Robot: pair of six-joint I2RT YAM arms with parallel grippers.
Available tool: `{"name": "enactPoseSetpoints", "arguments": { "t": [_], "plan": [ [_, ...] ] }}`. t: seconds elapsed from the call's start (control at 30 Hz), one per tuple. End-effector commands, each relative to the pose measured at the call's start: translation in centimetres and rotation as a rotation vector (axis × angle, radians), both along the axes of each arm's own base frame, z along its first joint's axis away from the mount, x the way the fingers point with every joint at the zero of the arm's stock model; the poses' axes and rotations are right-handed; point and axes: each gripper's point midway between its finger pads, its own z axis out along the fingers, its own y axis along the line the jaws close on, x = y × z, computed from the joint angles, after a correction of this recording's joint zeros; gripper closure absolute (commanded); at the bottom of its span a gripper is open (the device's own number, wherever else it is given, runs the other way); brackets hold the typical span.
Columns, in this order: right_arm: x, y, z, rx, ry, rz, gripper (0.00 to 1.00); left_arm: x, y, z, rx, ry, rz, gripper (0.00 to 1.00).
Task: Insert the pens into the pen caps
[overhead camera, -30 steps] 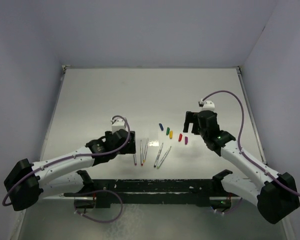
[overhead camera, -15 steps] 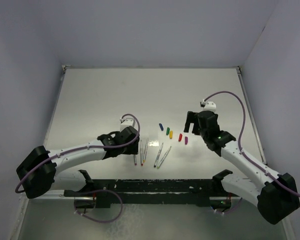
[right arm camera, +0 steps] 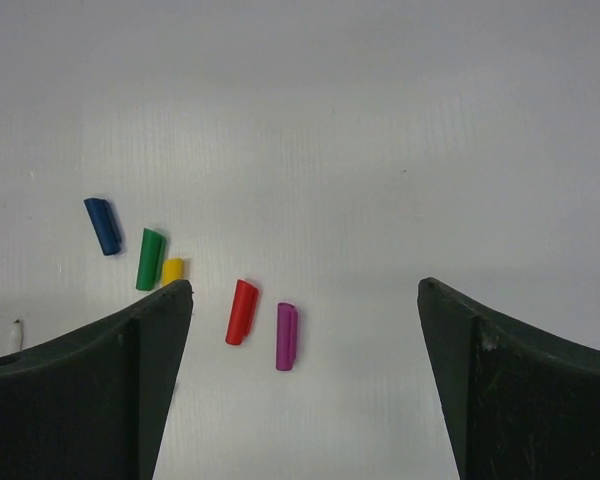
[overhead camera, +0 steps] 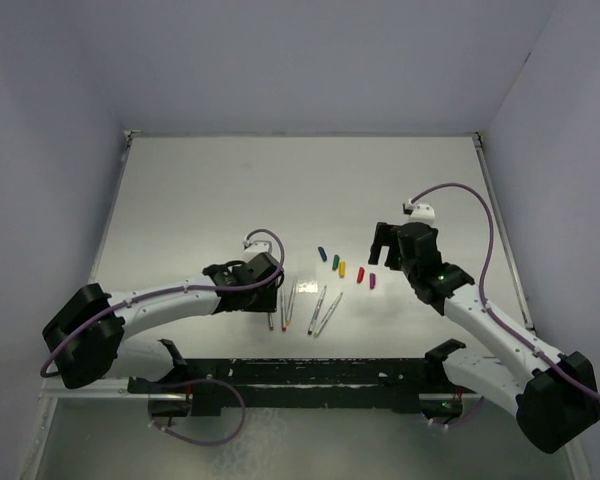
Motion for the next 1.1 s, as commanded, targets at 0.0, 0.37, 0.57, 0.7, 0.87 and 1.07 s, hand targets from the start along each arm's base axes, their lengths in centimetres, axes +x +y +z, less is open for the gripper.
{"name": "enactPoseSetpoints", "arguments": {
  "t": [0.0, 0.37, 0.57, 0.7, 0.87, 1.07],
  "plan": [
    [0.4, 0.3, 0.9, 0.023, -0.049, 0.000, 0.04, 0.7, -0.7, 1.8, -0.028, -0.018, 0.028, 0.35],
    [0.1, 0.6, 0.4, 0.036, -0.042, 0.018, 0.03, 0.8, -0.9, 0.7, 0.005, 0.009, 0.041, 0.35],
    [-0.1, 0.5, 0.7, 0.047, -0.057, 0.017, 0.04, 1.0, -1.3, 0.0, 0.020, 0.022, 0.032, 0.36],
    [-0.3, 0.5, 0.8, 0.052, -0.062, 0.018, 0.04, 0.8, -1.2, -0.4, 0.034, 0.038, 0.030, 0.38],
    [-0.5, 0.3, 1.0, 0.054, -0.070, 0.016, 0.04, 0.2, -0.4, -1.1, 0.072, 0.072, 0.037, 0.42],
    [-0.5, 0.3, 1.2, 0.057, -0.075, 0.014, 0.04, -1.1, 0.9, -2.4, 0.114, 0.119, 0.047, 0.48]
  ]
}}
